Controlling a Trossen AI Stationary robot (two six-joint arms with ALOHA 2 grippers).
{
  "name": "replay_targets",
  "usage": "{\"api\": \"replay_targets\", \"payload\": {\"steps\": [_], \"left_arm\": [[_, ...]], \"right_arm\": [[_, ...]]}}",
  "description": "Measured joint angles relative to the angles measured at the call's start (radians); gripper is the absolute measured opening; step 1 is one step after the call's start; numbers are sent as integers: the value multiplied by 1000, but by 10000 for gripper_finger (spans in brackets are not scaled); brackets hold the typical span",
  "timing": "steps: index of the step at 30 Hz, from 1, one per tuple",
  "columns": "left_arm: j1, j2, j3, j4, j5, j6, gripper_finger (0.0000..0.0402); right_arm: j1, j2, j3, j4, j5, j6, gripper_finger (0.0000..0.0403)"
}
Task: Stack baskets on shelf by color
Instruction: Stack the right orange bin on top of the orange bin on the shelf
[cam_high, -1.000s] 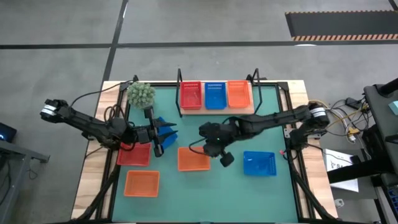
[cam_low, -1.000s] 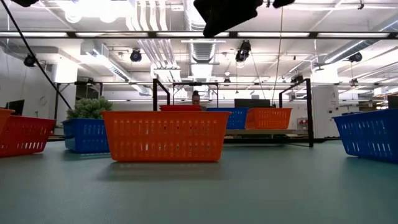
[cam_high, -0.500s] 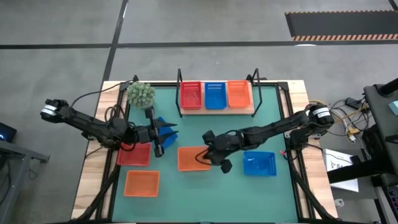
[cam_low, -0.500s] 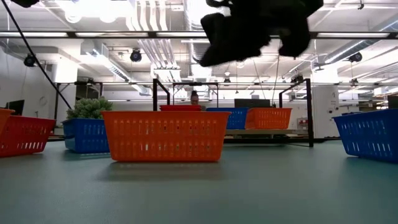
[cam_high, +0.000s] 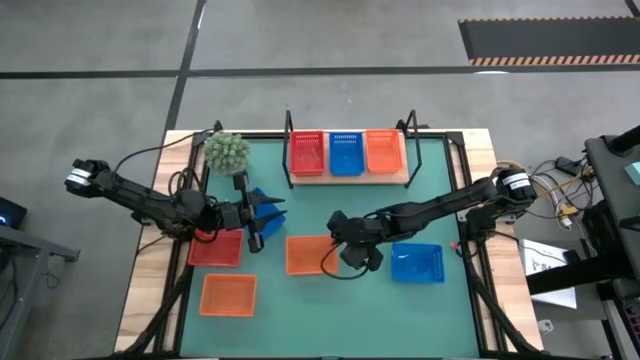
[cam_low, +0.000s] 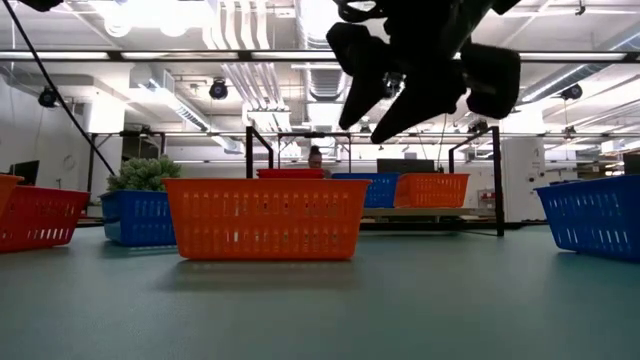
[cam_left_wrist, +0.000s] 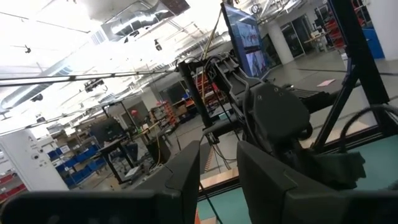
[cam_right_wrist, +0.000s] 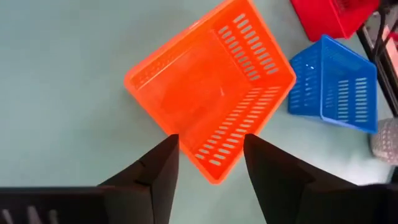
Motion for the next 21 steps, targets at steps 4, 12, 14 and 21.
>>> {"api": "replay_targets", "payload": {"steps": [4, 12, 14, 21], "left_arm": [[0, 0, 0, 0, 0, 0, 90], [0, 0, -2, 0, 0, 1, 90], [0, 0, -1, 0, 0, 2, 90], [0, 0, -2, -3, 0, 4, 90]], "right_arm": [[0, 40, 0, -3, 0, -14, 171], [0, 124, 0, 28, 0, -57, 166], [0, 137, 0, 33, -3, -69, 164], [0, 160, 0, 59, -37, -91, 127]]}}
